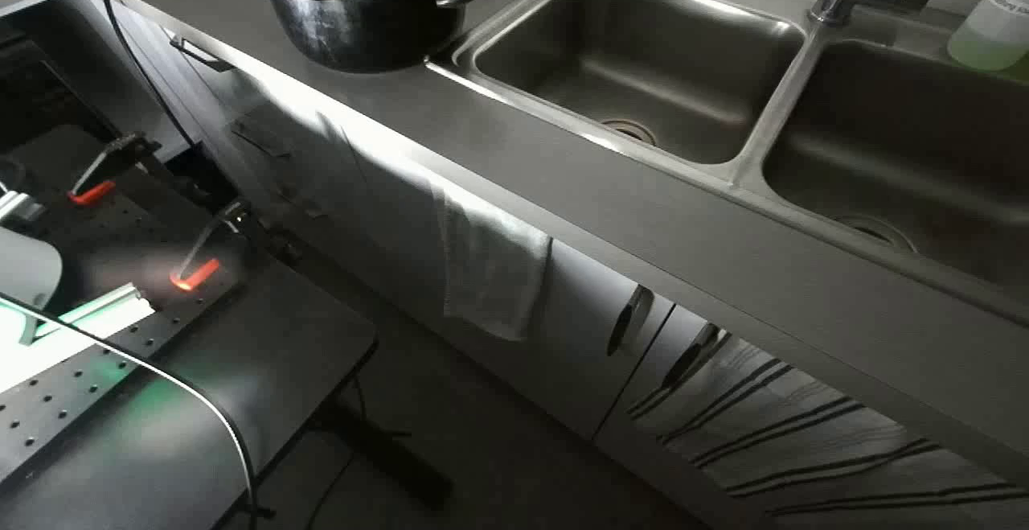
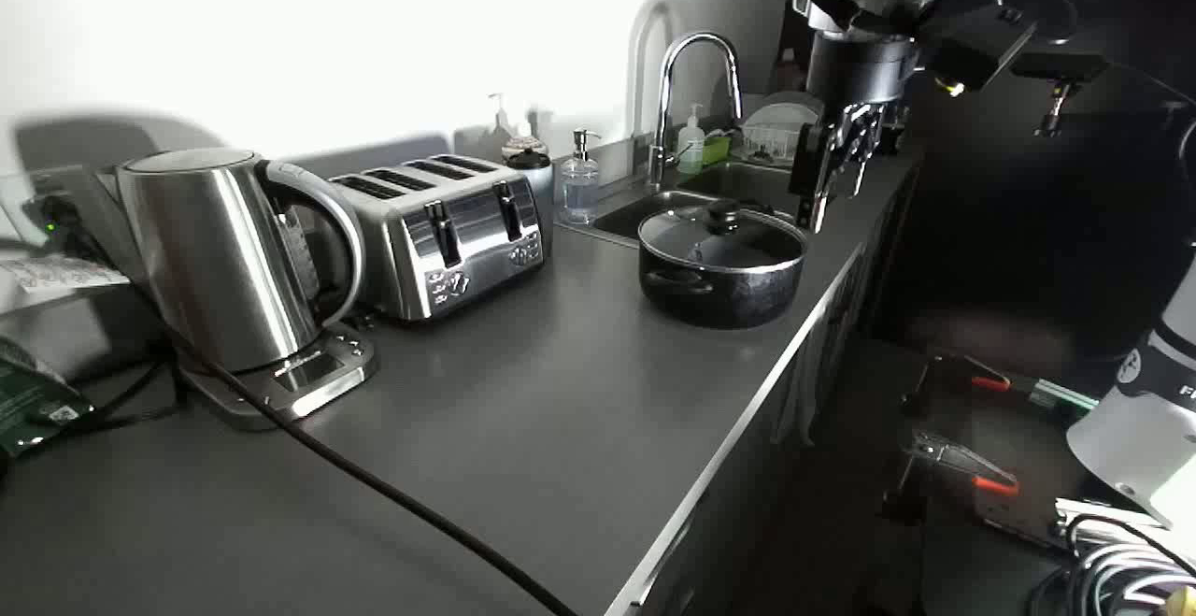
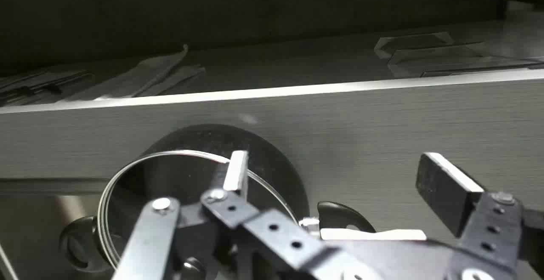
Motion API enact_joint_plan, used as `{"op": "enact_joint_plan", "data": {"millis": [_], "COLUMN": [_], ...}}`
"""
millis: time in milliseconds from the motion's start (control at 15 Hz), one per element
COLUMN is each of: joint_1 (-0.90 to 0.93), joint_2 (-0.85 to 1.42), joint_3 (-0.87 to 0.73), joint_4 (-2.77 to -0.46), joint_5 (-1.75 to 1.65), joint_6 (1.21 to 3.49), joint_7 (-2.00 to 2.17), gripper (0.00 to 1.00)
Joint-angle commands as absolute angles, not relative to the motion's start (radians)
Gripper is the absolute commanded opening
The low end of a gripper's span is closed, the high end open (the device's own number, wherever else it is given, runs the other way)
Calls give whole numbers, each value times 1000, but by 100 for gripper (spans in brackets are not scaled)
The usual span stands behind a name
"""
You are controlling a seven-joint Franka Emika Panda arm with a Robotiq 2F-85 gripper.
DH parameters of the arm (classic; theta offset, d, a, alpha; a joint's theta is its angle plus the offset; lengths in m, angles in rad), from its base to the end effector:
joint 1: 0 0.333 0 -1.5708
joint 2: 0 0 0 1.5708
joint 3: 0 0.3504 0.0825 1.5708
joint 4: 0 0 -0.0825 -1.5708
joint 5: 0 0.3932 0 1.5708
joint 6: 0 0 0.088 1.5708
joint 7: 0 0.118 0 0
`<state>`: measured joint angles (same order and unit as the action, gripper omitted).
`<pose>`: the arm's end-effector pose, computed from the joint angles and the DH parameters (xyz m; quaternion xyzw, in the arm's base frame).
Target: Take the lid off of the pot
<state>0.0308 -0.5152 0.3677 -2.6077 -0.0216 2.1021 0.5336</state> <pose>0.3447 0.1438 0.4249 0.9915 -0.0845 0.0329 0.0930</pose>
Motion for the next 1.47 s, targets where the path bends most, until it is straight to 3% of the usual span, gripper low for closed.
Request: {"op": "enact_joint_plan", "data": {"millis": [0,667,1400], "joint_1": [54,48,-24], "joint_2": [-511,-503,-397], "joint_3": [345,314,144], "joint_4": [-2606,-2608,-2530], "joint_5": [-35,-51,-72], "joint_6": [2100,2105,2086], "joint_7": [544,513,357], "gripper": [100,100,100]}}
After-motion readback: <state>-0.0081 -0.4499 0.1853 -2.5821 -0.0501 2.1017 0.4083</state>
